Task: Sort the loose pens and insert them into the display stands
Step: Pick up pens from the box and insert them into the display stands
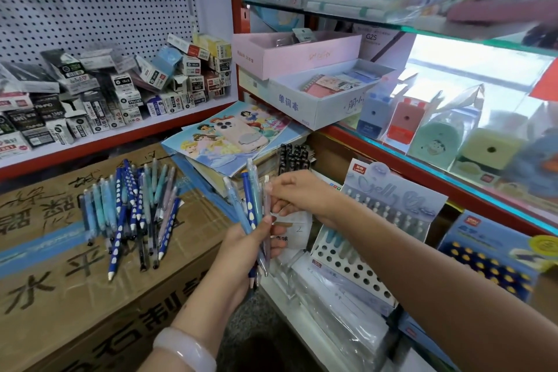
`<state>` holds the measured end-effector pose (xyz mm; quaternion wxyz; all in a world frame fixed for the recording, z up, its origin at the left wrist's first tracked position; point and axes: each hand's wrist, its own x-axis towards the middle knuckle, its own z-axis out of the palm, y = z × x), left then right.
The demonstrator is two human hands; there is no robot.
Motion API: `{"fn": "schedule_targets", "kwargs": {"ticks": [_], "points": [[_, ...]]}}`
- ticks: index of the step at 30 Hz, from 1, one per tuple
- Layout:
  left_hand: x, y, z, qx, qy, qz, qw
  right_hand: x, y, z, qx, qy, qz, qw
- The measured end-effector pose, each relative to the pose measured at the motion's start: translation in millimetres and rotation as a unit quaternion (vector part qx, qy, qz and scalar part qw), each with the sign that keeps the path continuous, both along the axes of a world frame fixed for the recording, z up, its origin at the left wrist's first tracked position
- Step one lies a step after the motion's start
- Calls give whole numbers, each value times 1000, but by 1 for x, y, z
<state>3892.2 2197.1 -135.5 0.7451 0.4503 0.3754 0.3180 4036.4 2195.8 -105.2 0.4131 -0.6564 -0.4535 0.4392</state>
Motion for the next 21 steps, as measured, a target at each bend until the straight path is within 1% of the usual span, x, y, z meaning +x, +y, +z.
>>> {"fn": "schedule_targets", "kwargs": {"ticks": [2,6,8,12,15,19,21], "points": [[1,-4,3,-5,-7,0,1000,3,-9,8,8,-5,-27,1000],[4,-17,6,-9,0,6,1000,24,-35,32,42,-22,-119,992],[7,-24,3,3,24,-4,1000,38,-52,40,52,-46,-166,984],[18,-35,-6,57,89,-40,994,66,-88,42,65,-108,-245,961],[26,-42,-12,75,130,-61,987,79,-118,37,57,-166,-270,947],[33,-50,-13,78,129,-77,985,83,-149,8,17,-257,-262,930],[36,-54,-13,80,124,-84,985,82,-155,-12,1,-280,-256,925]]}}
